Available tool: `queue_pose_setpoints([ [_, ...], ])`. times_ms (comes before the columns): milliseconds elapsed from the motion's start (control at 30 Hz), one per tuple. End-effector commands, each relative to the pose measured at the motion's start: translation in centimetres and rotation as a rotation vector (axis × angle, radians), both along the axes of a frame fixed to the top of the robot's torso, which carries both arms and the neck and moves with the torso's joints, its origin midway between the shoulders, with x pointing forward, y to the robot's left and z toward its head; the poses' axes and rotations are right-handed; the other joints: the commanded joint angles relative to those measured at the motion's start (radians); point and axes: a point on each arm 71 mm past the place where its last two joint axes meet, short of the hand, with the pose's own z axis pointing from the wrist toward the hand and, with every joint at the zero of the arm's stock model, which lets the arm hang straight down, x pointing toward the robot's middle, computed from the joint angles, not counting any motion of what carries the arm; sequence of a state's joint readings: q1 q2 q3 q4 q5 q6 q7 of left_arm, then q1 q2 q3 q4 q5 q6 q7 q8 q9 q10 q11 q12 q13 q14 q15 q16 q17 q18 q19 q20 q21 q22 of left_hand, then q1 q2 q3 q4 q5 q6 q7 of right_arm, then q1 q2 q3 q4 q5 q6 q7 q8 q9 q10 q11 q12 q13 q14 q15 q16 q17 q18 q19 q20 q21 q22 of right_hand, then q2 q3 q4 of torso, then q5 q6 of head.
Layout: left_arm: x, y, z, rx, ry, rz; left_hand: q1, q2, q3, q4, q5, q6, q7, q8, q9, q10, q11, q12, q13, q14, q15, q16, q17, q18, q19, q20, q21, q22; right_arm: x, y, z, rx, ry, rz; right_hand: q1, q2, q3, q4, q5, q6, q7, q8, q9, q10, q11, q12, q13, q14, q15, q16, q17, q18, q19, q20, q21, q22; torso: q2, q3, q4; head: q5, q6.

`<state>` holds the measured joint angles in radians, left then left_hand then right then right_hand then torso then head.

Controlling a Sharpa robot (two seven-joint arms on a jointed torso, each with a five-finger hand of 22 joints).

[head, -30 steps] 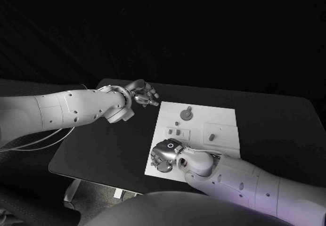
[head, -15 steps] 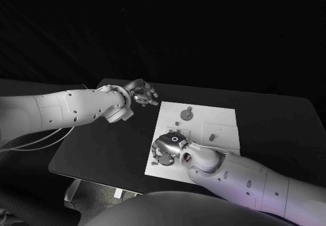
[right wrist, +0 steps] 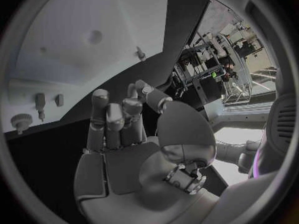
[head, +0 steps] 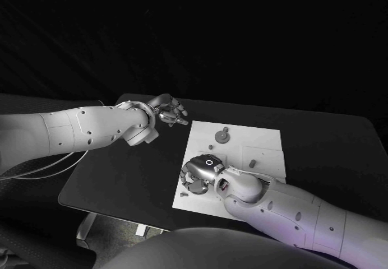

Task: Assemble the parts on the task board

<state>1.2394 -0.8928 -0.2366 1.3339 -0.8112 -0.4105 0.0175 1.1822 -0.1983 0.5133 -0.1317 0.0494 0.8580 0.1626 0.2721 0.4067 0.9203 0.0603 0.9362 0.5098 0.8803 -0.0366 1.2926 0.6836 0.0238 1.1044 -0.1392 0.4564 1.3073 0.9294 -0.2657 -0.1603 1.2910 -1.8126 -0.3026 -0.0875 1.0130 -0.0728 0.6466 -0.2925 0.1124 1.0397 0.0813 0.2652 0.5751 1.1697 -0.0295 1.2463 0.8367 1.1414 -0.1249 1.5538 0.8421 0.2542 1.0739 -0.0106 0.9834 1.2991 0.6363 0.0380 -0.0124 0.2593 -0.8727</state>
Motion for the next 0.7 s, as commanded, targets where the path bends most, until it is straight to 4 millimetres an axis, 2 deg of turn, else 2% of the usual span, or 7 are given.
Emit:
queue_pose_setpoints([
  [33, 0.0, -0.2, 0.1, -0.007, -0.005, -0.001, -0.01, -0.002, 0.001, 0.005, 0.004, 0.002, 0.007, 0.006, 0.001, -0.008, 0.0, 0.005, -0.001, -0.002, -0.005, 0.007, -0.001, 0.039, 0.006, 0.0, -0.004, 0.02, -0.3, 0.0, -1.1, -0.077, 0.05, 0.011, 0.007, -0.046, -0.02, 0.001, -0.001, -0.063, 0.026, -0.03, -0.011, -0.007, 0.023, -0.004, 0.003, -0.018, 0.013, -0.007, 0.001, 0.008, -0.013, 0.0, -0.005, 0.0, 0.001, -0.0004, 0.0016, -0.001, 0.0],
  [133, 0.1, -0.3, 0.1, -0.008, -0.003, -0.002, -0.01, -0.003, 0.0, 0.005, 0.004, 0.002, 0.007, 0.006, 0.001, -0.008, 0.0, 0.005, -0.001, -0.002, -0.005, 0.007, -0.001, 0.04, 0.006, 0.0, -0.004, 0.02, -0.4, -0.1, -1.9, -0.119, 0.054, 0.017, 0.018, -0.068, -0.045, 0.001, 0.018, -0.088, 0.039, -0.041, -0.013, -0.02, 0.036, -0.003, 0.008, -0.028, 0.028, -0.006, 0.006, 0.008, -0.021, 0.004, -0.007, 0.002, 0.0, -0.0009, 0.0027, 0.0, 0.0],
  [300, 0.0, -0.4, 0.1, -0.008, -0.001, -0.004, -0.009, -0.004, 0.0, 0.004, 0.004, 0.002, 0.007, 0.006, 0.001, -0.008, 0.0, 0.005, -0.001, -0.002, -0.006, 0.007, -0.001, 0.04, 0.005, -0.001, -0.004, 0.02, -0.6, -0.1, -2.6, -0.158, 0.05, 0.021, 0.03, -0.085, -0.066, 0.002, 0.068, -0.11, 0.049, -0.048, -0.014, -0.035, 0.047, 0.001, 0.015, -0.039, 0.038, -0.003, 0.011, 0.008, -0.028, 0.011, -0.008, 0.004, 0.001, -0.0011, 0.0029, 0.001, 0.0],
  [533, 0.1, -0.5, 0.1, -0.008, 0.001, -0.008, -0.008, -0.006, 0.0, 0.004, 0.004, 0.002, 0.007, 0.006, 0.001, -0.008, 0.0, 0.005, -0.001, -0.002, -0.006, 0.007, -0.001, 0.04, 0.005, -0.001, -0.004, 0.02, -0.9, 0.1, -2.7, -0.178, 0.048, 0.025, 0.033, -0.096, -0.074, 0.003, 0.164, -0.117, 0.054, -0.047, -0.011, -0.044, 0.051, 0.008, 0.021, -0.044, 0.043, 0.0, 0.016, 0.008, -0.028, 0.016, -0.008, 0.005, 0.0, -0.0013, 0.0021, 0.004, 0.0],
  [700, 0.1, -0.4, 0.1, -0.008, 0.001, -0.006, -0.007, -0.006, 0.0, 0.003, 0.004, 0.002, 0.007, 0.006, 0.001, -0.008, 0.0, 0.005, -0.001, -0.002, -0.006, 0.007, -0.001, 0.04, 0.005, -0.001, -0.004, 0.02, -1.1, 0.3, -2.7, -0.172, 0.052, 0.036, 0.03, -0.093, -0.076, 0.004, 0.177, -0.109, 0.052, -0.041, -0.007, -0.044, 0.05, 0.011, 0.022, -0.044, 0.042, 0.002, 0.017, 0.008, -0.027, 0.017, -0.007, 0.005, 0.0, -0.0006, 0.0018, 0.006, 0.0],
])
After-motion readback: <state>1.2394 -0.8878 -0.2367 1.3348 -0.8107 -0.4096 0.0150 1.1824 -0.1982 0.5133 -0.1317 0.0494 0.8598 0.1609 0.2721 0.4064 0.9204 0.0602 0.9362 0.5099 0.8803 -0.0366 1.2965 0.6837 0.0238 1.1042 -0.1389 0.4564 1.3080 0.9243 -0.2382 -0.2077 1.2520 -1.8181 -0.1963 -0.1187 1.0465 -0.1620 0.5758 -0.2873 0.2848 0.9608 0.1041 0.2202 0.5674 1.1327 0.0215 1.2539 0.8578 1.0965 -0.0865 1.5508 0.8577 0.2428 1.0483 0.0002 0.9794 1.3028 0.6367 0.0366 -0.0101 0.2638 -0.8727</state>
